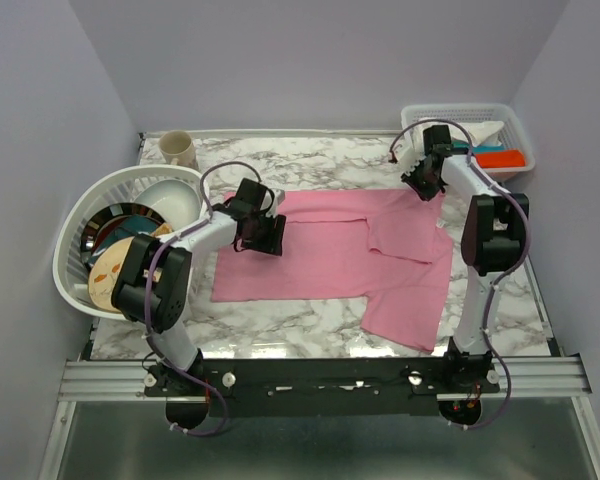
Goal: Roll the t-shirts
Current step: Fold the T-shirt at the center of the board.
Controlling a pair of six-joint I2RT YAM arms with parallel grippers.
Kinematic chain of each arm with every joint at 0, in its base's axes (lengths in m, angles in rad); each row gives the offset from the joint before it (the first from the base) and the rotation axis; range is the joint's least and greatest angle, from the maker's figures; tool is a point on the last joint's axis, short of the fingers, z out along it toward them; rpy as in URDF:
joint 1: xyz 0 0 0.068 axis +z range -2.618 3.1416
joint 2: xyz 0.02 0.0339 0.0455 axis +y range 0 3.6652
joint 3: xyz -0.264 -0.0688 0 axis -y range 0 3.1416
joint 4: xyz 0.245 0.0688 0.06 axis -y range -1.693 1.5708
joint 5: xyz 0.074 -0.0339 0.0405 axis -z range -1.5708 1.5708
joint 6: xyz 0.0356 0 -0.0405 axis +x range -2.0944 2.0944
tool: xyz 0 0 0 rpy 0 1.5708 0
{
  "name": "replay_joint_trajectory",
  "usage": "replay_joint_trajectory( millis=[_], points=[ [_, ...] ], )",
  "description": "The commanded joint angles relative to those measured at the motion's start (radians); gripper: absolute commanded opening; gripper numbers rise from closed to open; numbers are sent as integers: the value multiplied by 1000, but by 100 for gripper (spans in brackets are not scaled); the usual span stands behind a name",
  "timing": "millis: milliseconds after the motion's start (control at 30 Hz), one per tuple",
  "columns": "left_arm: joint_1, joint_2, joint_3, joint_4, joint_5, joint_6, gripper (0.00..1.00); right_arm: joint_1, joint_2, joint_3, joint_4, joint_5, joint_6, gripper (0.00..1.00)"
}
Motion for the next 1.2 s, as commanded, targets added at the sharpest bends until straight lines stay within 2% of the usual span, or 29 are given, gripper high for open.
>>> replay_joint_trajectory(
  millis=[0,333,633,800,933,1000,1033,1133,1167],
  points=[
    [2,-78,-144,-32,-50,-23,64,20,53,19,42,84,-116,23],
    [31,-107,-260,-38,-130,-73,64,72,168,89,17,156,-242,21],
    [57,-236,-357,-47,-78,-168,65,129,187,114,-2,127,-259,21],
    [57,-267,-380,-27,-66,-164,65,138,195,146,-19,147,-234,20],
    [57,-271,-353,-33,-32,-135,65,124,103,87,-11,109,-197,23],
    [57,-275,-328,-39,-15,-127,65,117,-29,18,15,82,-179,25],
    [57,-279,-320,-42,18,-121,65,101,-90,-18,18,14,-179,29],
    [51,-269,-278,-67,69,-93,69,57,-339,-234,16,-153,-246,34],
    [51,-265,-253,-74,100,-83,70,46,-395,-341,-2,-201,-357,35]
  ],
)
